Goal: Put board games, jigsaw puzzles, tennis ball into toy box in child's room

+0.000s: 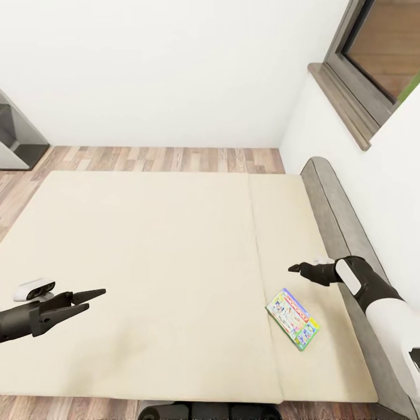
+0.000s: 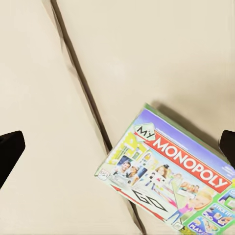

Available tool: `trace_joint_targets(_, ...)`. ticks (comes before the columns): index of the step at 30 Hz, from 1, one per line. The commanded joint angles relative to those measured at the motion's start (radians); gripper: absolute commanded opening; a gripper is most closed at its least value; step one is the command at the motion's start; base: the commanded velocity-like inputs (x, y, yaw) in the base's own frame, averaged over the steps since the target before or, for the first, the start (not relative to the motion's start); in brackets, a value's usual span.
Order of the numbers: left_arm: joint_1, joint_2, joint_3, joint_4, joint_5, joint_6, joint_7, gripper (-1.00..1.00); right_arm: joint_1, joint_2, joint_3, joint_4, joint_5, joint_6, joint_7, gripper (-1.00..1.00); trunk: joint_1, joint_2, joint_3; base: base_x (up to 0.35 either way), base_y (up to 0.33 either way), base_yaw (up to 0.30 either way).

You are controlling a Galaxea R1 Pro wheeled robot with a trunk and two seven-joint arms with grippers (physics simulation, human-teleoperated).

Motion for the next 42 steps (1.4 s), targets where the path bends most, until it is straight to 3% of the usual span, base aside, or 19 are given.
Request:
trace_joint_targets(1, 0.000, 0.000, 0.000, 0.000, 0.000, 0.011, -0.004, 1.00, -0.002, -0.001, 0.004, 0.000, 0.004, 0.005, 0.000, 1.00, 0.000, -0.002, -0.003, 0.000, 0.000, 0.000)
trace_joint_targets(13, 0.000, 0.000, 0.000, 0.000, 0.000, 0.011, -0.004, 1.00, -0.017, 0.001, 0.002, 0.000, 0.003, 0.017, -0.062, 1.00, 0.000, -0.002, -0.023, 0.000, 0.000, 0.000)
trace_joint_targets(42, 0.000, -0.001, -0.002, 0.000, 0.000, 0.009, -0.004, 1.00, -0.018, 0.001, 0.002, 0.000, 0.003, 0.017, -0.066, 1.00, 0.000, -0.002, -0.070, 0.000, 0.000, 0.000)
